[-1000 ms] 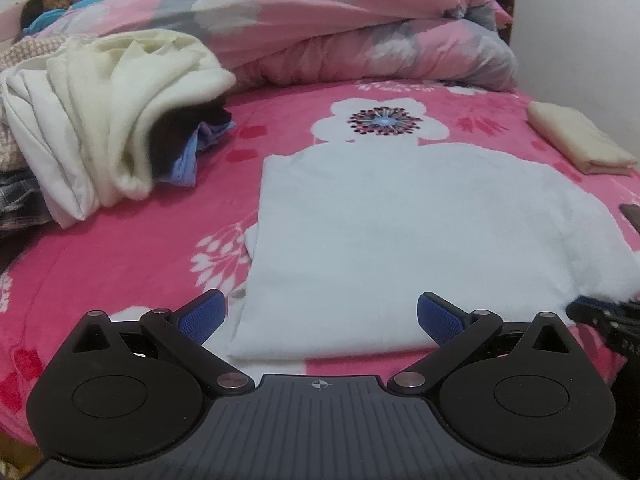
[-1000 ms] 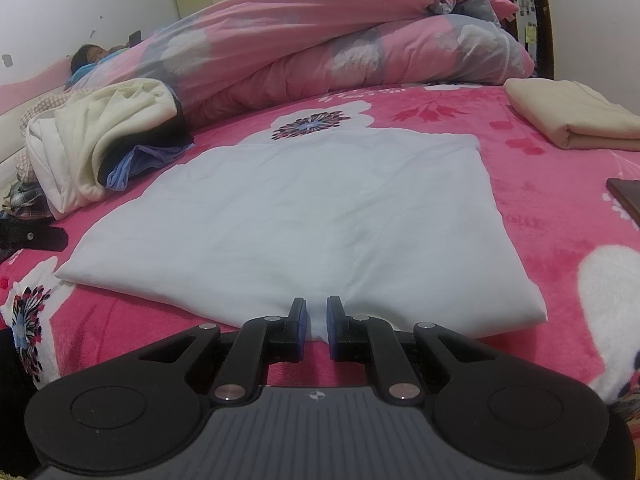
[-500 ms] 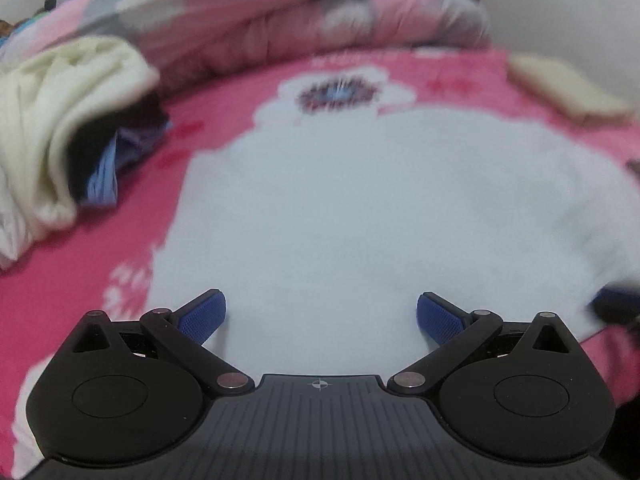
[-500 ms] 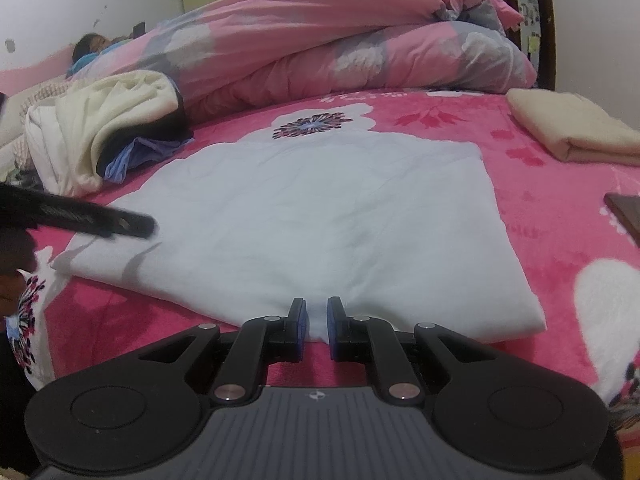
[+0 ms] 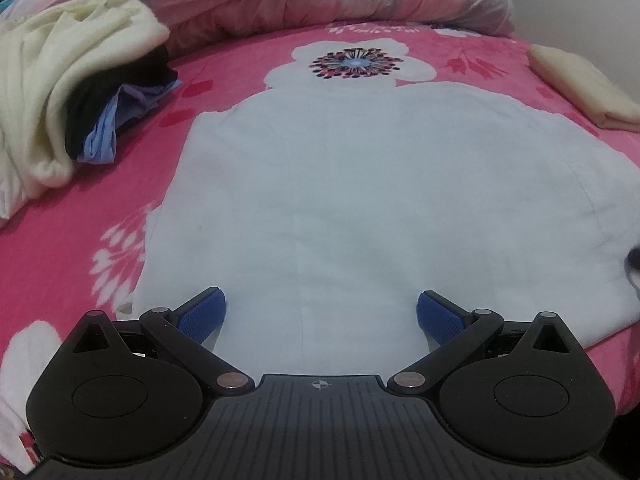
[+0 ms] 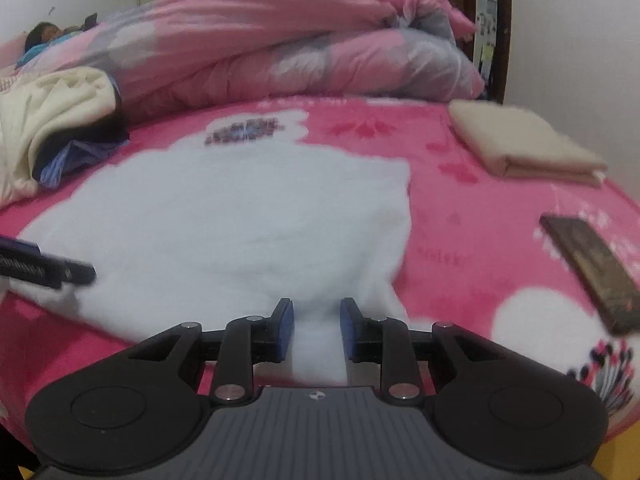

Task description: Fold clothes

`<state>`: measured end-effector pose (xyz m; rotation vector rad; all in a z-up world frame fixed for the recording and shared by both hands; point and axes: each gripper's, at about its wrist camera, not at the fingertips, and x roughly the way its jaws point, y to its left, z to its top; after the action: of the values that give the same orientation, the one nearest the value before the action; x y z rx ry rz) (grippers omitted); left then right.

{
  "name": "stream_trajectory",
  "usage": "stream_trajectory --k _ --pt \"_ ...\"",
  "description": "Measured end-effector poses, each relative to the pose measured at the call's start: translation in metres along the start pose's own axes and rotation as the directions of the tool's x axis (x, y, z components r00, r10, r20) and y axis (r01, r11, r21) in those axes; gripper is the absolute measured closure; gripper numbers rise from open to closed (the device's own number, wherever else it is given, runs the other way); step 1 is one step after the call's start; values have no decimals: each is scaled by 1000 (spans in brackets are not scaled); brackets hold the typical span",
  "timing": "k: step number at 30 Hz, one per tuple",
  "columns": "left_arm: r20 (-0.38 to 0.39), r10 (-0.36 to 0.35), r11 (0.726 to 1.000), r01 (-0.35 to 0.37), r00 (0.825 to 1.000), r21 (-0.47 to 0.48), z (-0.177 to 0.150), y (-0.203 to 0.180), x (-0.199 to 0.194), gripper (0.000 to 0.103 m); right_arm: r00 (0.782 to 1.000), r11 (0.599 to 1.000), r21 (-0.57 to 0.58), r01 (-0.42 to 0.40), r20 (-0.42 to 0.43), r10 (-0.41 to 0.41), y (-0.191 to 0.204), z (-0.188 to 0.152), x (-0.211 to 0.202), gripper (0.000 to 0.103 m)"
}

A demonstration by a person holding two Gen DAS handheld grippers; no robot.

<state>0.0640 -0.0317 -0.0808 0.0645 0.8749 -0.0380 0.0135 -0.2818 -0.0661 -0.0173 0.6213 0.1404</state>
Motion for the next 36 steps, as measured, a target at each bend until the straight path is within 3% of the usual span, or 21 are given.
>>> stream_trajectory --k 6,12,23,30,36 --pt "-13 -7 1000 7 1000 -3 2 2 1 0 998 1000 -29 -1 58 3 5 18 0 70" --pt "-13 -8 1000 8 1000 -4 1 2 2 0 1000 1000 -19 24 -18 -25 -5 7 29 69" --pt "-20 -7 1000 7 1000 -8 2 0 2 0 998 997 53 -51 46 49 -14 34 15 69" --pt "-22 -9 1000 9 1000 -6 2 2 2 0 995 993 62 -96 40 94 -4 46 30 68" --pt "-20 -9 1000 9 1000 -2 2 1 3 0 995 994 50 -97 23 96 3 52 52 61"
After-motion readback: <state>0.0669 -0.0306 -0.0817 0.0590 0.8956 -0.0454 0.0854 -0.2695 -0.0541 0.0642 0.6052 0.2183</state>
